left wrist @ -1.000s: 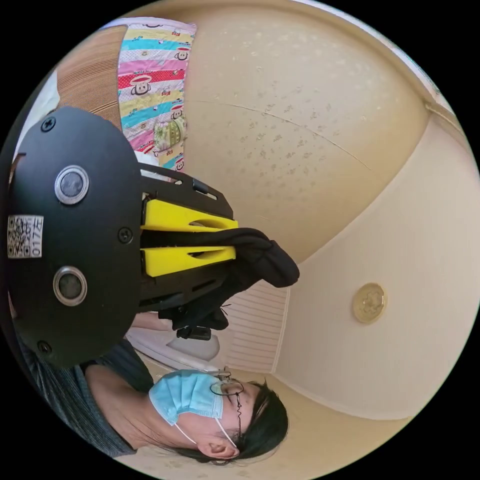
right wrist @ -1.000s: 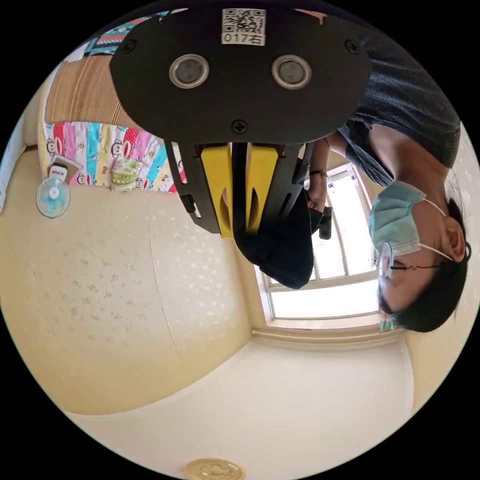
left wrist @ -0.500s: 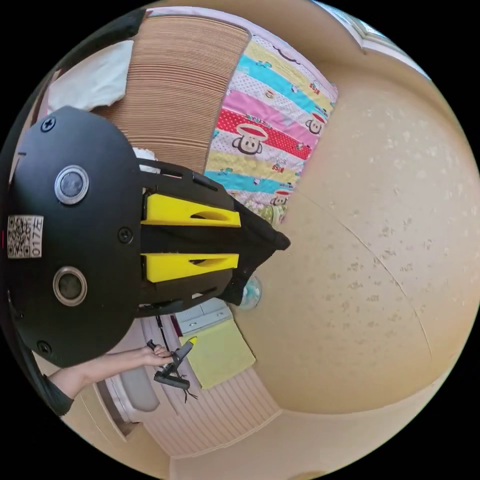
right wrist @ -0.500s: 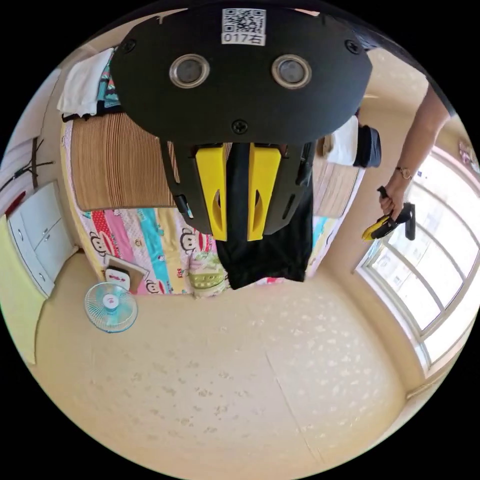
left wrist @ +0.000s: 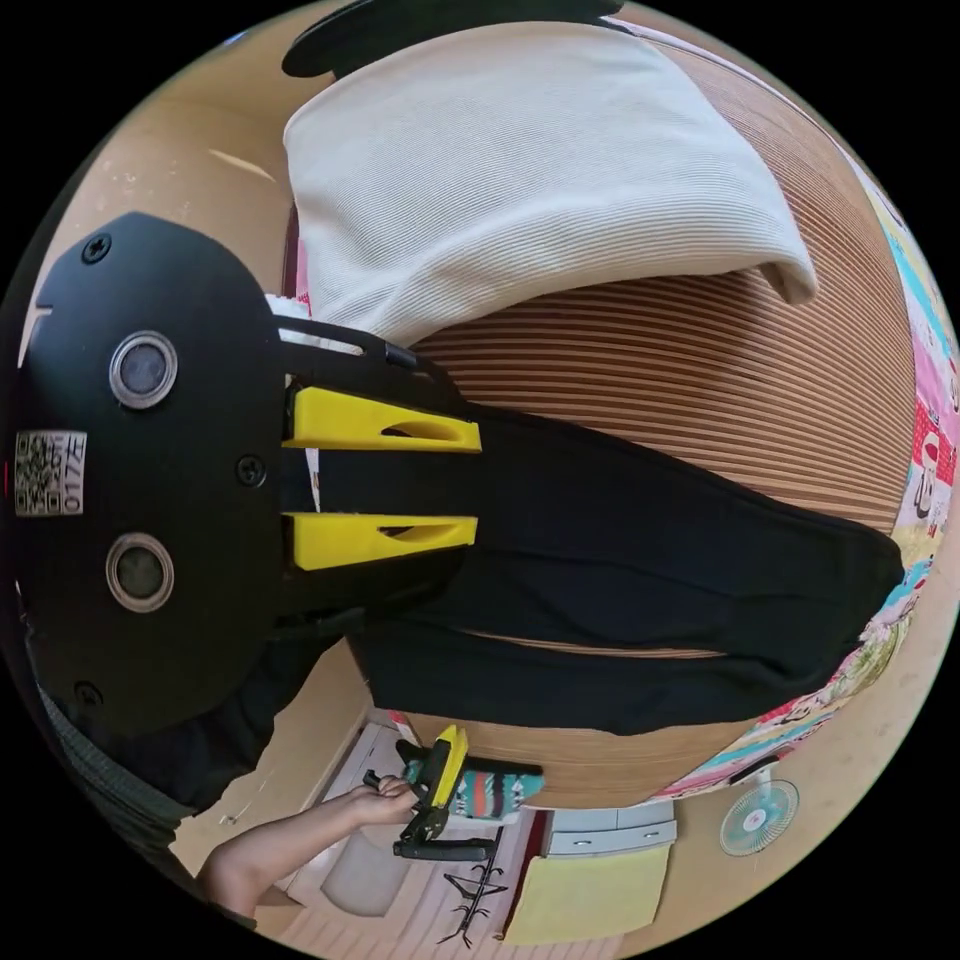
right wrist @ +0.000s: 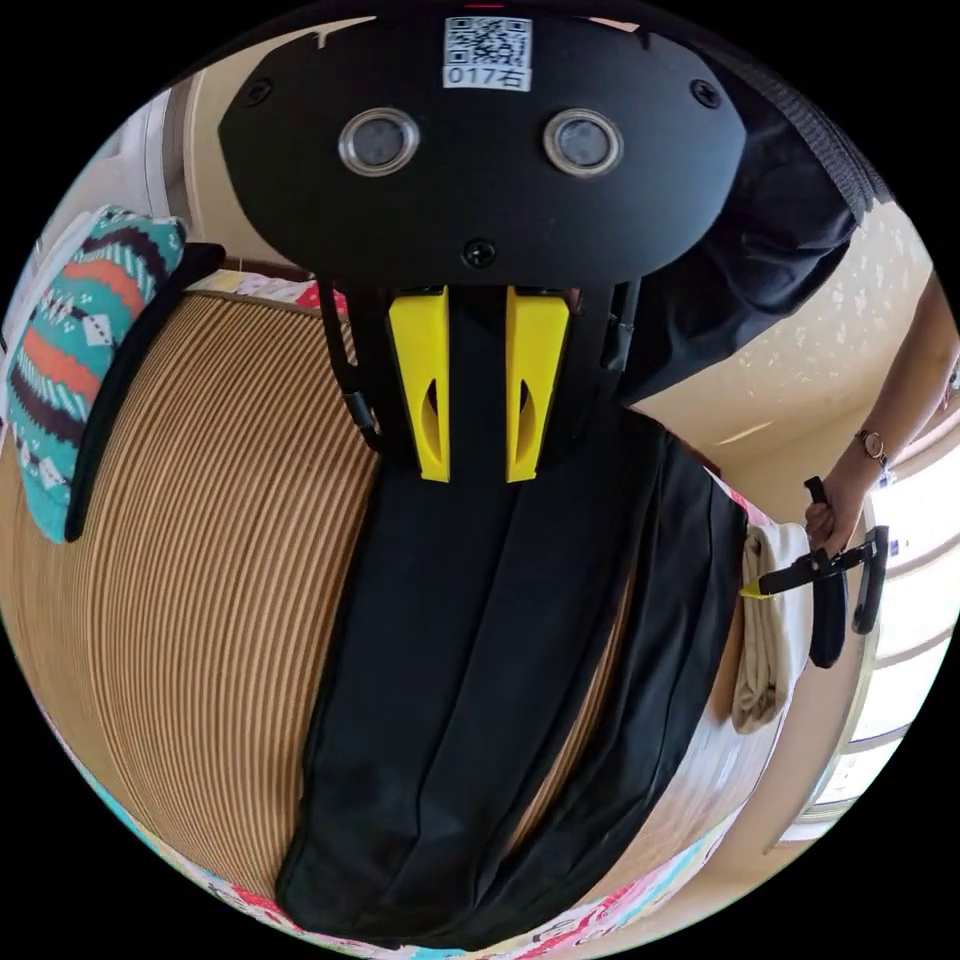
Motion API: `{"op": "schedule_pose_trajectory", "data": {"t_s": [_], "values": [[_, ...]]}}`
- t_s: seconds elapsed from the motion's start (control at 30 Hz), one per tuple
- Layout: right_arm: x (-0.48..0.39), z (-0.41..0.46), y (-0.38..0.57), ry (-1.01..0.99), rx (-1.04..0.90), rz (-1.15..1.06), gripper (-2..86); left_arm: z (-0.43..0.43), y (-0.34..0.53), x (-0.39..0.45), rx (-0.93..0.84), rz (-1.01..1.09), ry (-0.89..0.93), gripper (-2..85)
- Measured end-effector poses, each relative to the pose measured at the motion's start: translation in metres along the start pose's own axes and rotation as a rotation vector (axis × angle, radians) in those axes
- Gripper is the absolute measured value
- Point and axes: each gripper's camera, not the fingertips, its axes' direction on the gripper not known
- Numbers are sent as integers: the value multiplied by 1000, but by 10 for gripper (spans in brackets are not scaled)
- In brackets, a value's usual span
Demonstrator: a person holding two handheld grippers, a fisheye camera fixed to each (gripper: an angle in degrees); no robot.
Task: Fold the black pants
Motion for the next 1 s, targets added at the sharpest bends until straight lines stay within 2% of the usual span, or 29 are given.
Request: {"op": "schedule_pose_trajectory", "data": {"t_s": [0.07, 0.13, 0.17, 0.27, 0.37, 0.47, 0.6, 0.7, 0.87, 0.93, 1.0], "values": [[0, 19, 9, 47, -73, -62, 76, 3, 9, -10, -25, 15, -15, 94], [-3, 23, 34, 238, -42, -181, 49, 9, 12, -19, -86, 18, -21, 83], [-2, 22, 41, 265, -33, -206, 45, 4, 19, -23, -62, 28, -41, 67], [18, 16, 68, 323, -36, -150, 30, -12, 41, -35, -12, 6, -44, 19], [48, 5, 85, 259, -80, -51, 24, -19, 65, -49, -51, -59, 8, 2], [88, -14, 105, 151, -121, 81, 27, -26, 85, -49, -144, -11, 25, -2], [157, -67, 158, 31, 48, 336, 78, -55, 99, -66, -205, -2, 39, 3], [206, -78, 189, -61, 75, 441, 114, -86, 108, -95, -202, 7, 66, 11], [252, -56, 205, -202, -31, 385, 123, -133, 120, -141, -209, 82, 71, 24], [257, -46, 210, -166, -103, 335, 98, -144, 122, -152, -223, 115, 77, 29], [262, -51, 220, -119, -89, 337, 64, -155, 124, -161, -223, 132, 81, 33]]}}
